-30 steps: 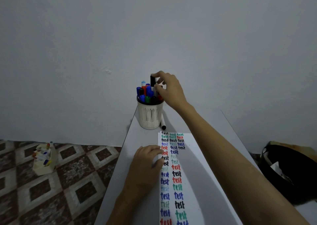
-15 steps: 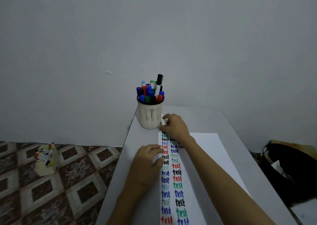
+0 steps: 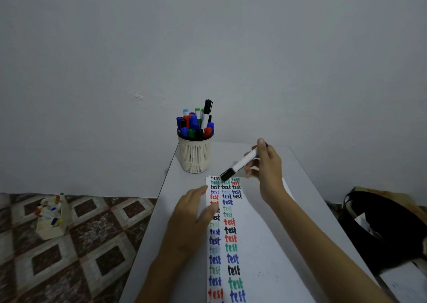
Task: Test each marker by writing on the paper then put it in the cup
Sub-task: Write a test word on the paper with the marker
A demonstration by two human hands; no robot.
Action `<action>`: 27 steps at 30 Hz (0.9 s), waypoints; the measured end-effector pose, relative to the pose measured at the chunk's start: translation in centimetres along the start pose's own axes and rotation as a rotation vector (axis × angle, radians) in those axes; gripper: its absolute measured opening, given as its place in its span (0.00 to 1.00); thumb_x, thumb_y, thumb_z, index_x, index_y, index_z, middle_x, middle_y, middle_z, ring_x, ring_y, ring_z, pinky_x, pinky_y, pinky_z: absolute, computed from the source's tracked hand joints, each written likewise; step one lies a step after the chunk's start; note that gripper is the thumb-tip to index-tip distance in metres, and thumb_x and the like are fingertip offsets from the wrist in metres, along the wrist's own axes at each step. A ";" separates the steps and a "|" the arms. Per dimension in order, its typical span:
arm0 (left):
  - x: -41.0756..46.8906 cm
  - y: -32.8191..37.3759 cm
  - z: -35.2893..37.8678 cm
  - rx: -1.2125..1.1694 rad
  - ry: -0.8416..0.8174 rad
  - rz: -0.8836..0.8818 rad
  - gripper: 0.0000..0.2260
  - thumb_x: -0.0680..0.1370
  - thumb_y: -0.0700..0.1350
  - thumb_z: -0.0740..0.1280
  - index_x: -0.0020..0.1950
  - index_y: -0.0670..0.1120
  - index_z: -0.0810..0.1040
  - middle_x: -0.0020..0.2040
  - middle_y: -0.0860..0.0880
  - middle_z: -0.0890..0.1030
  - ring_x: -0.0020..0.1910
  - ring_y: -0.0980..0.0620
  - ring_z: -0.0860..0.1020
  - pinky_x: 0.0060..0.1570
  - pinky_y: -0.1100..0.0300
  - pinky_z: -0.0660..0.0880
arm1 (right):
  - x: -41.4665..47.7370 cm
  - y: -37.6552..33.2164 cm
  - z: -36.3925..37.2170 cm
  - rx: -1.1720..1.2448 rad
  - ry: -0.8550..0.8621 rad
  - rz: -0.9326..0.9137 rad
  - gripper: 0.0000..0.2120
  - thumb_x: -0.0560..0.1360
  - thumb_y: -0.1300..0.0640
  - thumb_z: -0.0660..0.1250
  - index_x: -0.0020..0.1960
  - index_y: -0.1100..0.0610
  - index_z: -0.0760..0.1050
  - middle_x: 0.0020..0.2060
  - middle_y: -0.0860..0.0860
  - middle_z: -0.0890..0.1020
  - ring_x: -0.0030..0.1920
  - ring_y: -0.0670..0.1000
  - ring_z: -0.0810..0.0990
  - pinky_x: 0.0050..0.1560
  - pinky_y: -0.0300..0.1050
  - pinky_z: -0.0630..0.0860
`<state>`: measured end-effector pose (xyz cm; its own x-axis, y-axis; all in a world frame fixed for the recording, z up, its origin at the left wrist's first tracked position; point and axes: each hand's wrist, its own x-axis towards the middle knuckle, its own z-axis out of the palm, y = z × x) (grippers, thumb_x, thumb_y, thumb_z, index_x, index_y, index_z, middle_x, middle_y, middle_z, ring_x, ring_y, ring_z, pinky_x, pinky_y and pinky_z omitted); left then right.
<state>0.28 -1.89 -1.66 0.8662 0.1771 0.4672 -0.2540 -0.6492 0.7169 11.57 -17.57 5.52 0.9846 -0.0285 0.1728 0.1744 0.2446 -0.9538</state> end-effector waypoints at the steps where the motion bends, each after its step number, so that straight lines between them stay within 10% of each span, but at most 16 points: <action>1: 0.0 0.3 -0.1 -0.031 0.016 0.006 0.24 0.74 0.61 0.59 0.66 0.51 0.68 0.59 0.57 0.74 0.57 0.62 0.72 0.56 0.63 0.71 | -1.1 -0.1 0.1 -0.014 -0.095 0.003 0.16 0.80 0.49 0.59 0.52 0.63 0.72 0.36 0.56 0.80 0.27 0.50 0.76 0.25 0.40 0.75; 9: -0.2 0.8 -0.3 -0.030 0.023 0.121 0.11 0.78 0.49 0.56 0.53 0.47 0.74 0.39 0.56 0.78 0.38 0.59 0.78 0.37 0.72 0.71 | -7.5 2.1 1.8 0.030 -0.484 0.082 0.10 0.73 0.61 0.72 0.50 0.64 0.76 0.40 0.63 0.78 0.37 0.60 0.74 0.36 0.46 0.74; 27: -0.3 2.0 -1.0 -0.074 0.003 0.223 0.19 0.77 0.54 0.54 0.54 0.41 0.75 0.24 0.59 0.70 0.25 0.63 0.74 0.26 0.77 0.64 | -6.9 2.7 1.4 0.102 -0.603 0.117 0.10 0.71 0.63 0.73 0.46 0.67 0.75 0.33 0.60 0.76 0.28 0.54 0.70 0.26 0.40 0.68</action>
<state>-0.87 -2.50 0.12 0.7837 0.0378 0.6200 -0.4699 -0.6167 0.6316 5.22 -15.36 2.11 0.8103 0.5488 0.2056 0.0348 0.3050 -0.9517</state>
